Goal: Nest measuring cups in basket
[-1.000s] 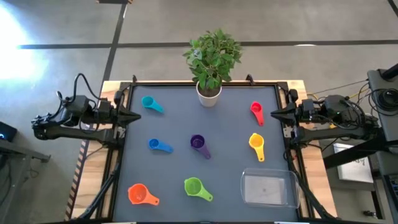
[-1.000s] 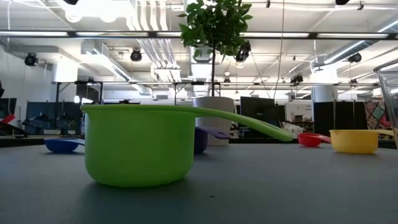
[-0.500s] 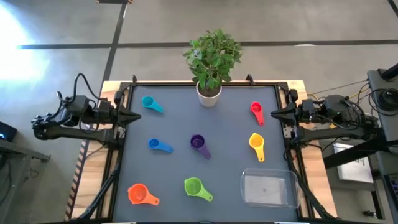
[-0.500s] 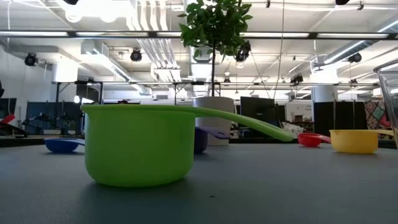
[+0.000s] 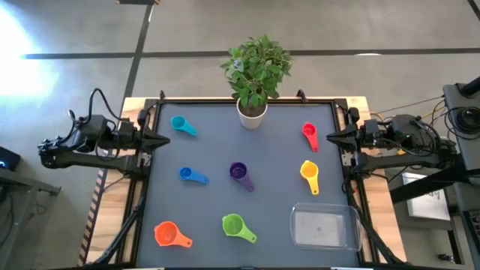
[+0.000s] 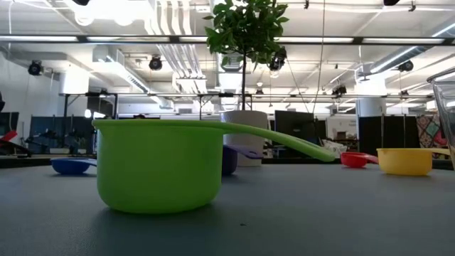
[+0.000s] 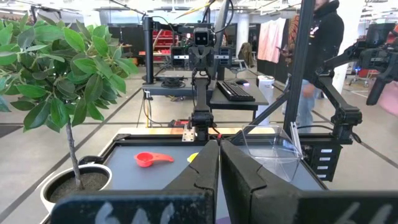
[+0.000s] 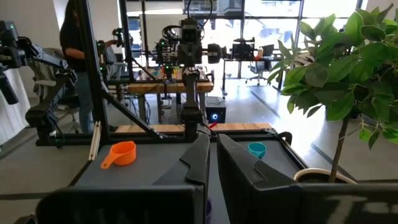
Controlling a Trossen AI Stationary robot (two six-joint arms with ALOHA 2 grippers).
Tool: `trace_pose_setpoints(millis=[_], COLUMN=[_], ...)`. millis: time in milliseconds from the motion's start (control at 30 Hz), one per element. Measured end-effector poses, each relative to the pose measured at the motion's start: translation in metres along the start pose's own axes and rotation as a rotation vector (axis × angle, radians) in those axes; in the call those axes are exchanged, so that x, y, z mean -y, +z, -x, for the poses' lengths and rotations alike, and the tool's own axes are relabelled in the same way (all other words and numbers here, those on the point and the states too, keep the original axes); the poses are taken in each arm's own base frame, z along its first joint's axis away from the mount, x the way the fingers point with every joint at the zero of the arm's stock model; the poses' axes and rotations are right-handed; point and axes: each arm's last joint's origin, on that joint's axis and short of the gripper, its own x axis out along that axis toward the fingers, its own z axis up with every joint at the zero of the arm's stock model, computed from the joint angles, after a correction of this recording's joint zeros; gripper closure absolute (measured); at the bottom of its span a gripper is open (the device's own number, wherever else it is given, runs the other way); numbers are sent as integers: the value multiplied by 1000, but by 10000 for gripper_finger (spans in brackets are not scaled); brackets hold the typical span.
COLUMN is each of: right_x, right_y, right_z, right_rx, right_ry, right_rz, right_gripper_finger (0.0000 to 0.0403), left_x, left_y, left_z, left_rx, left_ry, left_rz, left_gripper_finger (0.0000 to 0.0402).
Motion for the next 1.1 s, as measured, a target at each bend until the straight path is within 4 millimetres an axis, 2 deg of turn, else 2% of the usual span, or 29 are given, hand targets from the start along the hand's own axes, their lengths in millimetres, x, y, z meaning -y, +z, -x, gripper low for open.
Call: trace_pose_setpoints(millis=[533,767,967,1100], right_x=[0,5,7,7], right_y=[4,8,7,3], right_z=[0,-3,-24,-61], right_rx=[38,66,-11,-133], right_ry=[-7,-172,-238,-231], right_rz=[-9,56,65,95], right_gripper_finger=[380,380,380,380], left_x=[0,0,0,0], left_y=[0,0,0,0], left_z=[0,0,0,0], left_rx=[0,0,0,0], left_ry=[0,0,0,0], left_rz=[0,0,0,0], left_gripper_finger=[402,402,402,402])
